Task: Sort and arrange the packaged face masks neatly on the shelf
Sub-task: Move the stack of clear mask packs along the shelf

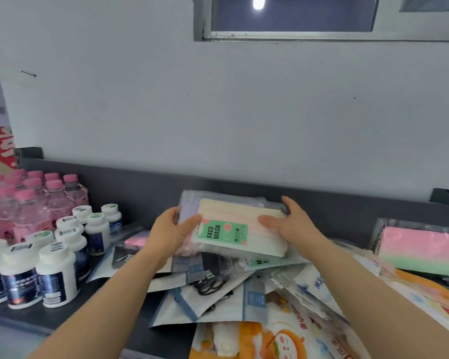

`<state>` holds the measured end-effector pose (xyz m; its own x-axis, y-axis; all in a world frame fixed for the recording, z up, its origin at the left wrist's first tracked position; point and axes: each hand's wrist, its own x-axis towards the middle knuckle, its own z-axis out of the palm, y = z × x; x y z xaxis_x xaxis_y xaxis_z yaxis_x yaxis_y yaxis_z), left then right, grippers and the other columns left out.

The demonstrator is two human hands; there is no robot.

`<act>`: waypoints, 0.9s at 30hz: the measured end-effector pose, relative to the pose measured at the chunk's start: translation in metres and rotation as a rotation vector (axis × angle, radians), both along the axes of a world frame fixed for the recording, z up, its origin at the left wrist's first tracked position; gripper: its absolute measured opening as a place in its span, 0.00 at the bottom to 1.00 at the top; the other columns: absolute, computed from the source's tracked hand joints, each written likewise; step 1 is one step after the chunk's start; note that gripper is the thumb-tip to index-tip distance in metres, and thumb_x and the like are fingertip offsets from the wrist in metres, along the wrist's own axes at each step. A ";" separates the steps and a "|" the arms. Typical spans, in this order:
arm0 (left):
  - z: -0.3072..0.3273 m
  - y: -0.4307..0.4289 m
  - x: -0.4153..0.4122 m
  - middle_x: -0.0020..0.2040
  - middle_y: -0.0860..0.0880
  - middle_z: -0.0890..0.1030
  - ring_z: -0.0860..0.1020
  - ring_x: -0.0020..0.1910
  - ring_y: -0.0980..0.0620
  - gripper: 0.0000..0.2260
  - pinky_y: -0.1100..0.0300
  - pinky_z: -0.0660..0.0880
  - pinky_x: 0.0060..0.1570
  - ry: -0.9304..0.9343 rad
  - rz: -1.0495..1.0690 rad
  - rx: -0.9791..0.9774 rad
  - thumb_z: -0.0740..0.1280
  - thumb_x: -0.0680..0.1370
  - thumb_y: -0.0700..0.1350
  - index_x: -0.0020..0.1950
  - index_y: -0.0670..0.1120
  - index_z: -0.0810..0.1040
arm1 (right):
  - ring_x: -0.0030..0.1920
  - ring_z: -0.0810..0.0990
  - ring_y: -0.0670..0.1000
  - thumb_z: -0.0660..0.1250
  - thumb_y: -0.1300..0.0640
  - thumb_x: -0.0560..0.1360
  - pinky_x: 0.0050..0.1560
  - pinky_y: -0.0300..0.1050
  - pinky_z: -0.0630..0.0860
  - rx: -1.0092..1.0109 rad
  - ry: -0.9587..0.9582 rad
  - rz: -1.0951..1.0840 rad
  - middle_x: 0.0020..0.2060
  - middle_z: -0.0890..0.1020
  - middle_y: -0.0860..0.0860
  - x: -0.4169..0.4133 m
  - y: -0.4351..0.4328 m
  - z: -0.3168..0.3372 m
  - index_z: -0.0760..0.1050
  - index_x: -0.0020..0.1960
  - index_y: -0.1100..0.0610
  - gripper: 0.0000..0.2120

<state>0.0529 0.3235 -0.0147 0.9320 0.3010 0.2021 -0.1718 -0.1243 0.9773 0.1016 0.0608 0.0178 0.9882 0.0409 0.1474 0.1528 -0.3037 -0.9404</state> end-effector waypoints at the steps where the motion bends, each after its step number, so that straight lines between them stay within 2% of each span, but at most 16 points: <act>1: -0.001 0.011 0.001 0.48 0.50 0.85 0.85 0.39 0.54 0.15 0.61 0.79 0.31 0.021 0.051 0.069 0.72 0.75 0.50 0.58 0.46 0.77 | 0.67 0.70 0.52 0.77 0.53 0.70 0.60 0.45 0.72 -0.010 -0.001 0.013 0.74 0.64 0.52 0.001 0.012 0.000 0.53 0.78 0.50 0.45; 3: -0.002 0.036 0.002 0.50 0.52 0.83 0.83 0.42 0.54 0.20 0.64 0.75 0.33 0.088 0.156 0.193 0.72 0.76 0.53 0.64 0.45 0.74 | 0.65 0.70 0.51 0.74 0.54 0.72 0.56 0.41 0.69 -0.059 0.004 0.047 0.75 0.63 0.52 0.002 0.040 -0.003 0.51 0.79 0.50 0.44; 5: -0.007 0.060 0.003 0.56 0.50 0.80 0.80 0.47 0.51 0.26 0.61 0.74 0.38 0.148 0.242 0.274 0.71 0.76 0.55 0.69 0.44 0.71 | 0.67 0.70 0.52 0.72 0.54 0.74 0.56 0.42 0.69 -0.091 0.024 0.080 0.75 0.63 0.52 0.004 0.065 -0.008 0.48 0.79 0.49 0.43; 8: -0.019 0.086 0.006 0.57 0.47 0.80 0.79 0.48 0.49 0.29 0.58 0.74 0.40 0.236 0.274 0.359 0.69 0.74 0.61 0.67 0.42 0.72 | 0.68 0.70 0.53 0.73 0.51 0.73 0.60 0.45 0.71 -0.111 0.062 0.136 0.74 0.64 0.52 0.007 0.093 -0.015 0.45 0.79 0.48 0.46; 10: -0.027 0.096 0.007 0.56 0.46 0.81 0.80 0.49 0.48 0.33 0.55 0.75 0.43 0.289 0.266 0.354 0.69 0.72 0.65 0.64 0.40 0.73 | 0.68 0.70 0.53 0.75 0.49 0.71 0.60 0.44 0.71 -0.156 0.080 0.181 0.74 0.64 0.52 0.008 0.108 -0.021 0.44 0.79 0.48 0.50; 13: -0.033 0.102 0.008 0.50 0.48 0.79 0.78 0.44 0.52 0.38 0.59 0.71 0.35 0.347 0.283 0.343 0.71 0.69 0.67 0.65 0.38 0.70 | 0.67 0.71 0.53 0.77 0.48 0.68 0.58 0.42 0.71 -0.255 0.091 0.222 0.73 0.66 0.52 0.010 0.125 -0.030 0.42 0.79 0.47 0.54; 16: -0.037 0.103 0.011 0.43 0.52 0.74 0.75 0.39 0.55 0.38 0.60 0.69 0.32 0.391 0.309 0.398 0.71 0.69 0.67 0.63 0.38 0.69 | 0.63 0.73 0.52 0.77 0.47 0.67 0.56 0.42 0.71 -0.303 0.102 0.211 0.72 0.67 0.52 0.014 0.130 -0.036 0.41 0.79 0.46 0.55; 20: -0.037 0.107 0.015 0.43 0.51 0.75 0.76 0.40 0.54 0.37 0.59 0.69 0.32 0.416 0.290 0.436 0.71 0.68 0.68 0.61 0.40 0.68 | 0.61 0.73 0.50 0.78 0.45 0.66 0.56 0.42 0.71 -0.327 0.107 0.208 0.72 0.67 0.50 0.020 0.130 -0.040 0.43 0.79 0.45 0.55; 24: -0.036 0.111 0.019 0.47 0.48 0.80 0.80 0.44 0.50 0.36 0.56 0.77 0.41 0.380 0.254 0.409 0.72 0.67 0.67 0.59 0.39 0.70 | 0.57 0.72 0.48 0.77 0.46 0.67 0.59 0.45 0.73 -0.311 0.106 0.212 0.71 0.68 0.50 0.022 0.132 -0.045 0.44 0.78 0.45 0.53; 27: -0.036 0.110 0.018 0.47 0.49 0.79 0.79 0.43 0.51 0.35 0.57 0.76 0.39 0.386 0.246 0.436 0.72 0.66 0.68 0.58 0.41 0.70 | 0.64 0.72 0.51 0.79 0.49 0.65 0.62 0.47 0.72 -0.232 0.094 0.173 0.72 0.66 0.51 0.022 0.131 -0.045 0.47 0.79 0.47 0.53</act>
